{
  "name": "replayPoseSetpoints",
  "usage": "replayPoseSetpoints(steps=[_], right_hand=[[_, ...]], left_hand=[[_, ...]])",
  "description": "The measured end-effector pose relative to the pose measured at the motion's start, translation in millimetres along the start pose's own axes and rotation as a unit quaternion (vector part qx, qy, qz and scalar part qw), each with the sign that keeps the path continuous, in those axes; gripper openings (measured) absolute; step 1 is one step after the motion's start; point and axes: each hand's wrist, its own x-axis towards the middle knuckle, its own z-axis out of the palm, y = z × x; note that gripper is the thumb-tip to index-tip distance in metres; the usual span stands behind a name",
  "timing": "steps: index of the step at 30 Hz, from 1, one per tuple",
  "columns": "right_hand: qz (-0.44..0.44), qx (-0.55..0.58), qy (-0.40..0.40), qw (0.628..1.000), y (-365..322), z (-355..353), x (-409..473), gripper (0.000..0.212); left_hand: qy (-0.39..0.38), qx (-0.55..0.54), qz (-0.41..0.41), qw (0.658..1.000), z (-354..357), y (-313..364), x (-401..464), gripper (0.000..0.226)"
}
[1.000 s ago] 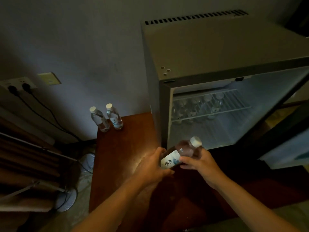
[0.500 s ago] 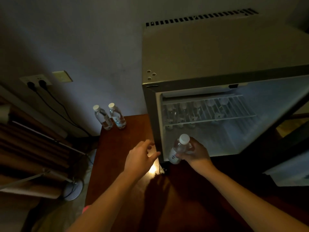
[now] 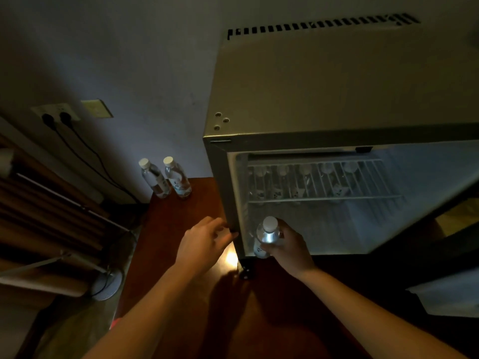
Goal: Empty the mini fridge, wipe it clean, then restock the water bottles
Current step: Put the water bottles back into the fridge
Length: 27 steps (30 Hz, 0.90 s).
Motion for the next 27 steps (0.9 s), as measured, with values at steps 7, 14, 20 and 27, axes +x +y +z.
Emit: replayPoseSetpoints(steps=[7,14,20,27], right_hand=[[-0.027,-0.042,-0.034,0.998,1,4,21,0.063],[0.0,-0.053,-0.039,0.998,1,6,57,0.068],[0.02,-0.064,-0.041,0.997,-1,6,83,0.063],[0.019,-0.034,-0.024,0.999,-8,8,91,0.07]], left_hand=[[-0.03,0.008,0.004,1.0,3,-6,7,0.055],[-0.046,0.024,0.016,0.999,3,-7,11,0.036],[-0.045,0.023,0.016,0.999,5,-4,12,0.032],[-0.044,0.03,0.012,0.999,5,-4,12,0.037]])
